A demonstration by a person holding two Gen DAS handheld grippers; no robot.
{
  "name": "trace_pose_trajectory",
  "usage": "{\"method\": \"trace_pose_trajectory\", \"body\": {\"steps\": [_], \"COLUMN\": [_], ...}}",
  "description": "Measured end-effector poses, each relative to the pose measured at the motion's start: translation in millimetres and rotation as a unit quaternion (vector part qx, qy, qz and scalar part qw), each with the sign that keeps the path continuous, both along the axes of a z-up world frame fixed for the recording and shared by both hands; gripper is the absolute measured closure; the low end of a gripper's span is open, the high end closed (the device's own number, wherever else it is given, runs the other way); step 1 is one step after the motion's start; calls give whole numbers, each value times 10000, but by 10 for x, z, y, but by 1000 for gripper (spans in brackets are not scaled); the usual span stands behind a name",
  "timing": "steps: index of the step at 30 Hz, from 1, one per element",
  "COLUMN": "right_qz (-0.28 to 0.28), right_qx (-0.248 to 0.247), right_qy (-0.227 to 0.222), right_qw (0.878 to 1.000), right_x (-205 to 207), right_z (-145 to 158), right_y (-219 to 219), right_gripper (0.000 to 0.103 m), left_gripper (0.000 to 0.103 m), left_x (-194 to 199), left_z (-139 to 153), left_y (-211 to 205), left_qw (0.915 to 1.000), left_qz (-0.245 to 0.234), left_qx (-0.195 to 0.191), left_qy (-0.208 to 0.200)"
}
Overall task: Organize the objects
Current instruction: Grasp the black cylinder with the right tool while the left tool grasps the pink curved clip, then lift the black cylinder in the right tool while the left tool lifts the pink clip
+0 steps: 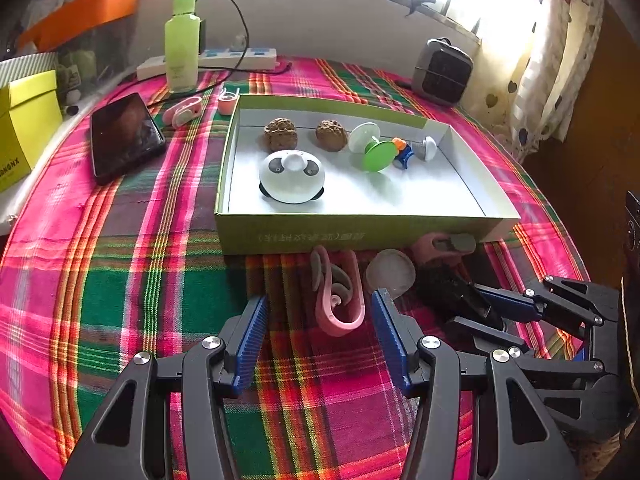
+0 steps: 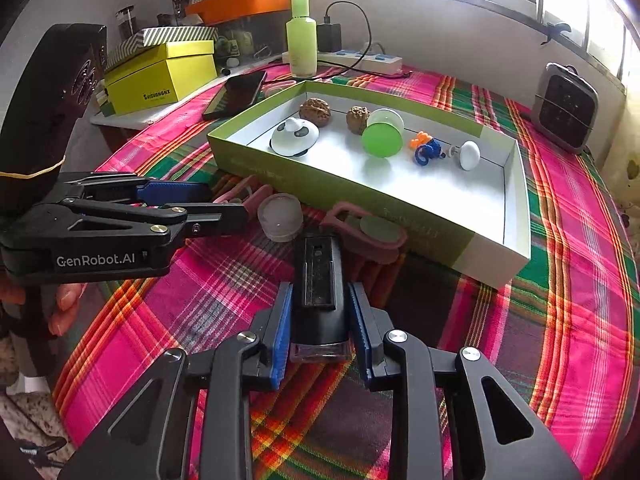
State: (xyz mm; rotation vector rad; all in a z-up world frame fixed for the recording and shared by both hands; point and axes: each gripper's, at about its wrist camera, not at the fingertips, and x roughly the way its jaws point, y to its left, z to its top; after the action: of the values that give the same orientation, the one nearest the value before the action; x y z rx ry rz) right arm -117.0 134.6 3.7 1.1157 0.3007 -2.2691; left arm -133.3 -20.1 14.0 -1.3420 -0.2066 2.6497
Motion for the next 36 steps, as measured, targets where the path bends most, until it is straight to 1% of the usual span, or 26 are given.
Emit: {"method": "trace_pose_trajectory", "body": {"steps": [2,4,8,10,12,13,20,23,28,29,31,32,33,36], "right_qz": [-25,-68,-152,-163,-180,-193,-266,-313,-422,-421,-429,-436,-434,-452], "right_qx": [-47,-95,-164,-196,-212,-217,-235,-232,-177,-172,-162,-163,-157,-132], "right_qy": [-26,-48,-90,-101,-107,-108,-107,-103,-67,-64,-57,-60,-58,-43], "right_qw": [10000,9999,9997,9996,9996,9995,9993,9992,9989,9989,9989,9989,9989,9989], "right_x": [22,36,58,70,72,77,101,112,127,130,125,122,119,119], "right_z": [0,1,1,1,0,0,-7,-4,-1,1,3,3,3,2], "right_y": [29,55,93,100,107,114,143,156,175,172,163,161,159,147], "right_gripper": [74,74,74,74,74,74,74,74,74,74,74,74,74,74], "left_gripper": [52,55,69,71,80,81,81,81,81,80,75,68,66,64], "left_x": [-6,-6,-19,-14,-13,-10,73,117,192,182,162,156,148,136], "left_z": [1,1,-1,-4,-6,-8,-12,-9,-12,-12,-7,-8,-7,-10], "left_y": [2,2,-13,-5,-8,-10,-8,18,87,91,98,105,115,150], "left_qw": [10000,10000,10000,10000,10000,10000,10000,9999,9997,9997,9998,9997,9997,9996], "left_qz": [-15,-5,7,-9,-12,-7,-38,-111,-235,-225,-215,-232,-249,-265], "left_qx": [-28,-67,-29,-68,-29,-21,-19,37,-8,-22,1,17,14,-97], "left_qy": [15,34,37,64,57,56,83,36,50,44,20,24,34,74]}}
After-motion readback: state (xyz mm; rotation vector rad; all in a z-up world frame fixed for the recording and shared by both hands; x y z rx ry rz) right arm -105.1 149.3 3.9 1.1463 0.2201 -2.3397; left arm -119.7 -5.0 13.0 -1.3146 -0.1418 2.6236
